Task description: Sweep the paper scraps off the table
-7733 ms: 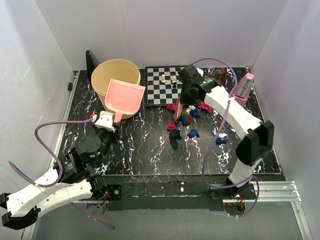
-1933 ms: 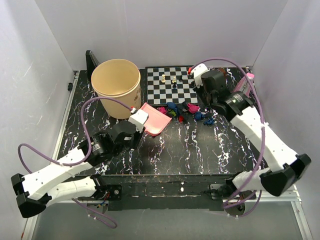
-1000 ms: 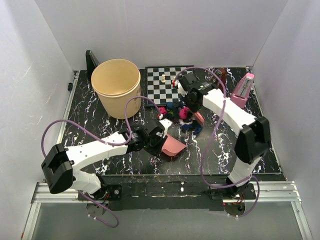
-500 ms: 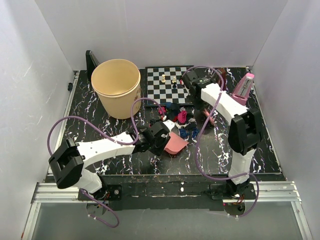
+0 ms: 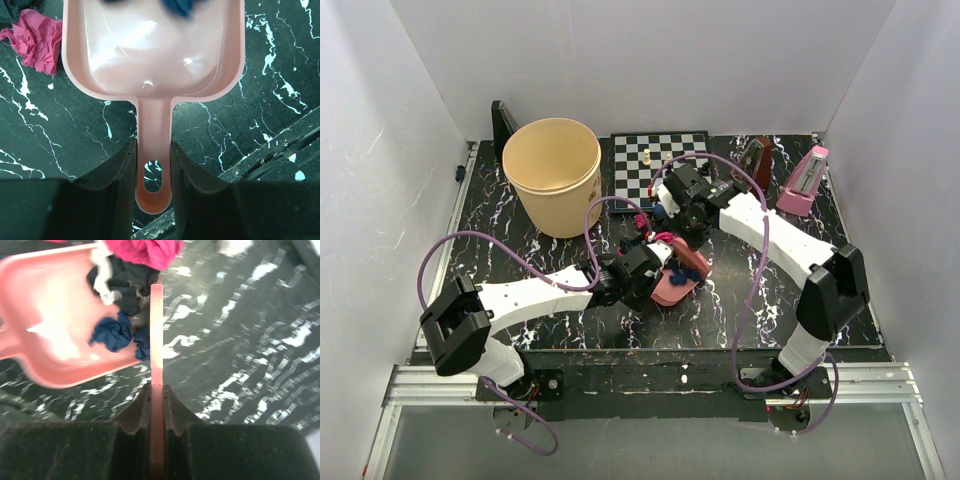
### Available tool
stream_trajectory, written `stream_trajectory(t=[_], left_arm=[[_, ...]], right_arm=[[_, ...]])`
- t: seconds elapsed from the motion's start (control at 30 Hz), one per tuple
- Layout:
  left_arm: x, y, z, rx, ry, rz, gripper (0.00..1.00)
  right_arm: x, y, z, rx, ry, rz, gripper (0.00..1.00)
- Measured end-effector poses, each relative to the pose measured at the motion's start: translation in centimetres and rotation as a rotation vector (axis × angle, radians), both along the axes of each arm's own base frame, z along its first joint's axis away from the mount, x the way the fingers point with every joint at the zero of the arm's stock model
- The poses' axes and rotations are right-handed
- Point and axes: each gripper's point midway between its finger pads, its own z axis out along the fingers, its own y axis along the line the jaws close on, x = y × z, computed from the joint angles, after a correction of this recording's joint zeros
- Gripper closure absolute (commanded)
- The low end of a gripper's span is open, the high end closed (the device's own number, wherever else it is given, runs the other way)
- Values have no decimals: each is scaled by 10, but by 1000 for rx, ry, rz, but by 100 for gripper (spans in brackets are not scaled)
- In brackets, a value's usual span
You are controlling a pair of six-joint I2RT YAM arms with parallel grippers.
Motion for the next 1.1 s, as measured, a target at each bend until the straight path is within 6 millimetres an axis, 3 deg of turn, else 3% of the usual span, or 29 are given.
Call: stream_trajectory(t=[0.13,0.2,0.37,0.5,0.77,0.93,1.1], left_arm=[[1,1,-4,0,-7,1,100],[1,2,-6,2,-9,2,100],[2,2,-11,-2,-27,6,100],[0,6,-21,-5,-50,7,100],[-2,11,-29,-7,-84,14,100],[0,13,-16,-32,-124,25,100],[0,18,1,-36,-189,37,100]], right_arm=[[-32,27,15,139,50,105,99],[-42,30,26,186,49,129,99],[-39,13,60,251,-41,83,99],[-25,-10,74,253,-114,-18,99],[1,-40,59,120,-203,-153,99],[11,-47,46,48,-214,-192,99],[15,-53,52,73,-291,-217,99]])
